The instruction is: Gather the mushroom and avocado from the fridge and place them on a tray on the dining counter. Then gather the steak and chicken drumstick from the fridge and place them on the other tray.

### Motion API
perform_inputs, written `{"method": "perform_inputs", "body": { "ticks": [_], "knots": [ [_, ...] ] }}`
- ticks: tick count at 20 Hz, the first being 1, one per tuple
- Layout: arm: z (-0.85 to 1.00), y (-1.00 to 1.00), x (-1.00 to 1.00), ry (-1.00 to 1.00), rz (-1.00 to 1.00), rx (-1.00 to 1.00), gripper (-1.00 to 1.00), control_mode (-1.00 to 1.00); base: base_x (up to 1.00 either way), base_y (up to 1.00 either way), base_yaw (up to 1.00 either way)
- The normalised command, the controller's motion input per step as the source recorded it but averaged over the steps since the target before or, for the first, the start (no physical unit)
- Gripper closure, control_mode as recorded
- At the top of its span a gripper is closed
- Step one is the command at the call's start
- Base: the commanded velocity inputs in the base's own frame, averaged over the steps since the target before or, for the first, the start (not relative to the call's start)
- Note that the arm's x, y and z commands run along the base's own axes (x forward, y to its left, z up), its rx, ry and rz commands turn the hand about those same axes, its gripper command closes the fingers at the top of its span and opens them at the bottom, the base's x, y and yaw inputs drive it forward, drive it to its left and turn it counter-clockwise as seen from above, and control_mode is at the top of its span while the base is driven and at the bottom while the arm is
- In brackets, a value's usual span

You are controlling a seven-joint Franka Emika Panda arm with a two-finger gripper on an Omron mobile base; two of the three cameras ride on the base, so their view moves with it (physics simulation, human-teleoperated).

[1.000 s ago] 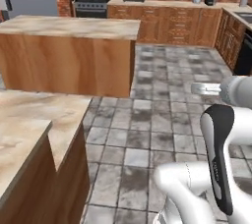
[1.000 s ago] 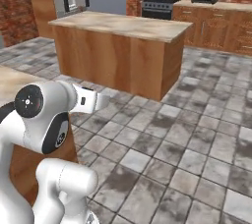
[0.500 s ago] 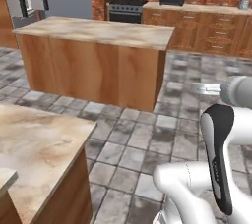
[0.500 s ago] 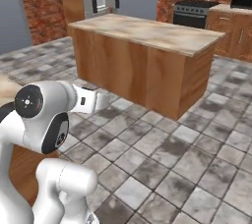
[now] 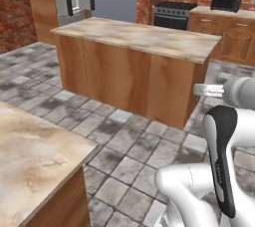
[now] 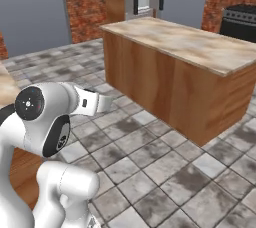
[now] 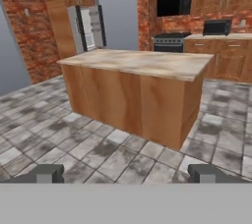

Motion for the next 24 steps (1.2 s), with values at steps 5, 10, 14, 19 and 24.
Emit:
{"method": "perform_inputs", "body": {
  "ticks": [5, 10, 14, 19, 24],
  "knots": [
    [0.00, 0.00, 0.00, 0.00, 0.00, 0.00, -1.00, 1.00, 0.70, -0.38, 0.40],
    [0.00, 0.00, 0.00, 0.00, 0.00, 0.00, -1.00, 1.00, 0.70, -0.40, 0.39],
    [0.00, 0.00, 0.00, 0.00, 0.00, 0.00, -1.00, 1.00, 0.76, -0.41, 0.38],
    [0.00, 0.00, 0.00, 0.00, 0.00, 0.00, -1.00, 1.00, 0.87, -0.35, 0.38],
    [0.00, 0.00, 0.00, 0.00, 0.00, 0.00, -1.00, 1.00, 0.98, -0.30, 0.37]
  ]
}}
